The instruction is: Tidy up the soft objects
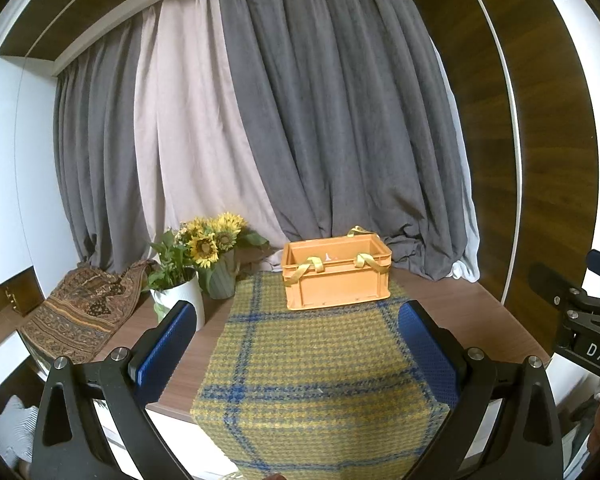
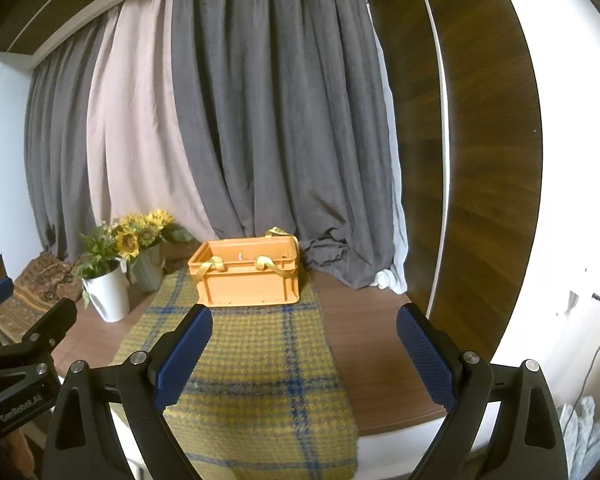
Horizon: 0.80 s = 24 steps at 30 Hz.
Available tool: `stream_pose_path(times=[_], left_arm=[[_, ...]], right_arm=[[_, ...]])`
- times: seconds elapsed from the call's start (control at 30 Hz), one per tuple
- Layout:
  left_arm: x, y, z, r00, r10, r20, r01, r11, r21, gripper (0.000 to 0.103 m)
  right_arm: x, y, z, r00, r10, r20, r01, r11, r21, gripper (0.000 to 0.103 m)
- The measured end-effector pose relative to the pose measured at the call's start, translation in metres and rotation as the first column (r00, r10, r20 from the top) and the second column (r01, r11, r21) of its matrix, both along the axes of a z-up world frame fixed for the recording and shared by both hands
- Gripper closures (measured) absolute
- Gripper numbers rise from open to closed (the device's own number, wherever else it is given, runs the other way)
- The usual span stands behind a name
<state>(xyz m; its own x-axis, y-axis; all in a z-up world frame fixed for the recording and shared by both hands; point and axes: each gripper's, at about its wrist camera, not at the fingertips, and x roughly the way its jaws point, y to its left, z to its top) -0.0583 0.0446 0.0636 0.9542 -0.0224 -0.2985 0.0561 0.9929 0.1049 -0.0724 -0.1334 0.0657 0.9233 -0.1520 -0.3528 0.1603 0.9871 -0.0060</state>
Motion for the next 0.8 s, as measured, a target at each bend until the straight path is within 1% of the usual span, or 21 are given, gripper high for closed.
stream_pose_path(times=[0.57, 0.8], left_arm=[[-0.0041, -0.0063, 0.0052, 1.000, 0.002, 0.009, -0.002, 1.000, 0.003, 0.000], [-0.0034, -0.0045, 0.0050, 1.000, 0.002, 0.006, -0.001, 1.000, -0.008, 0.000]], right_arm=[[-0.0024, -0.0005, 0.0008, 1.000, -0.003, 0.004, 0.003, 1.000, 0.001, 0.009], [-0.0046, 0.0006, 0.0016, 1.000, -0.007, 0.006, 0.007, 1.000, 0.001, 0.009]])
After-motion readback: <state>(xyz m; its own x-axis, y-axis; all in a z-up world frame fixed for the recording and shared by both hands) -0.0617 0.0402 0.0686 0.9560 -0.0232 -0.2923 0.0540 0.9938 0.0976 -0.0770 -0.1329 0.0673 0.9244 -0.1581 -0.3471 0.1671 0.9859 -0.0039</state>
